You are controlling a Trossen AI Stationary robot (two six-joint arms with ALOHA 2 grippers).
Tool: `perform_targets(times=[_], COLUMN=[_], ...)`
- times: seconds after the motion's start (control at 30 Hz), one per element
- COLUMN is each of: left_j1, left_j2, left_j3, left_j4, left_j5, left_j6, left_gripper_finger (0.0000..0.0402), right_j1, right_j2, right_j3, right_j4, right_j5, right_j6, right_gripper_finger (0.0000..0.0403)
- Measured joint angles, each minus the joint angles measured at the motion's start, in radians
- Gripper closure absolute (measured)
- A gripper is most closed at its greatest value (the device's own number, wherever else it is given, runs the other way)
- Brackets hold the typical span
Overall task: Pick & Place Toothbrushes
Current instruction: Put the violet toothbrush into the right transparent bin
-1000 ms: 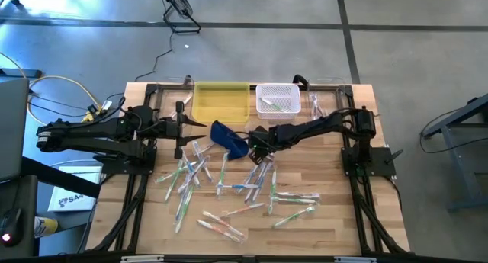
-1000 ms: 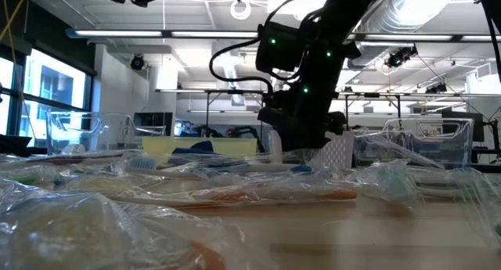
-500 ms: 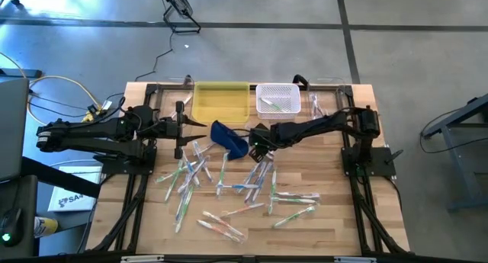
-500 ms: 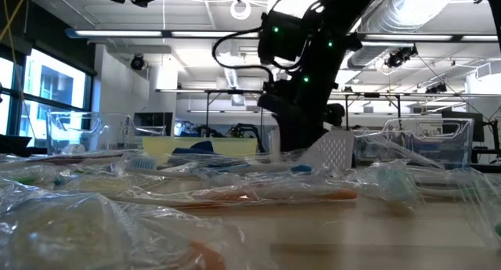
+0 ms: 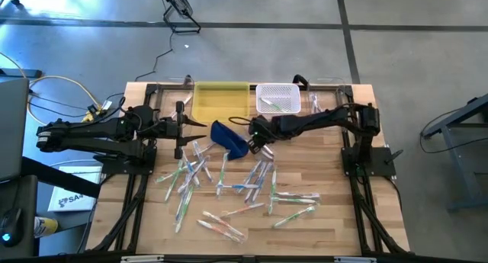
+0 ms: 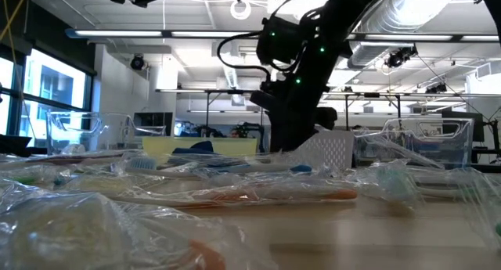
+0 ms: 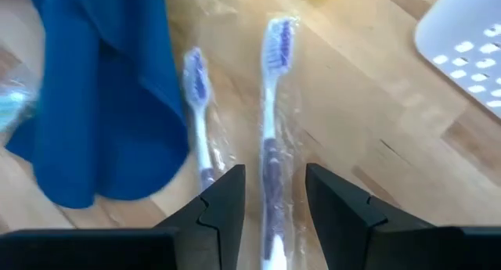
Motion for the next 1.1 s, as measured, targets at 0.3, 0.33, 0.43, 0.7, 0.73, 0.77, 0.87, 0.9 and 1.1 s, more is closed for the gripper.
perform_targets(times=[0.3,0.33,0.43,0.7,0.73,0.77,0.87,0.9,1.1], left_j1=[0.000,0.000,0.000,0.000,0.000,0.000,0.000,0.000,0.000], left_j2=[0.000,0.000,0.000,0.000,0.000,0.000,0.000,0.000,0.000], left_j3=[0.000,0.000,0.000,0.000,0.000,0.000,0.000,0.000,0.000], left_j4=[0.000,0.000,0.000,0.001,0.001,0.001,0.001,0.000,0.001], left_j5=[0.000,0.000,0.000,0.000,0.000,0.000,0.000,0.000,0.000], left_j6=[0.000,0.000,0.000,0.000,0.000,0.000,0.000,0.000,-0.001], left_gripper_finger=[0.0262,0.0262,0.0262,0.0262,0.0262,0.0262,0.0262,0.0262,0.0262], right_j1=[0.005,0.005,0.004,0.010,0.009,0.009,0.009,0.009,0.009], right_j2=[0.017,0.020,0.036,0.063,0.067,0.071,0.090,0.090,0.092], right_j3=[0.000,0.000,0.000,-0.001,0.000,0.000,0.001,0.002,0.002], right_j4=[0.017,0.018,0.029,0.045,0.045,0.037,0.045,0.045,0.044], right_j5=[0.029,0.030,0.008,0.007,0.006,0.000,0.003,0.004,0.001], right_j6=[-0.019,-0.025,-0.027,-0.028,-0.028,-0.028,-0.026,-0.024,-0.023], right_gripper_finger=[0.0274,0.0274,0.0274,0.0274,0.0274,0.0274,0.0274,0.0274,0.0274])
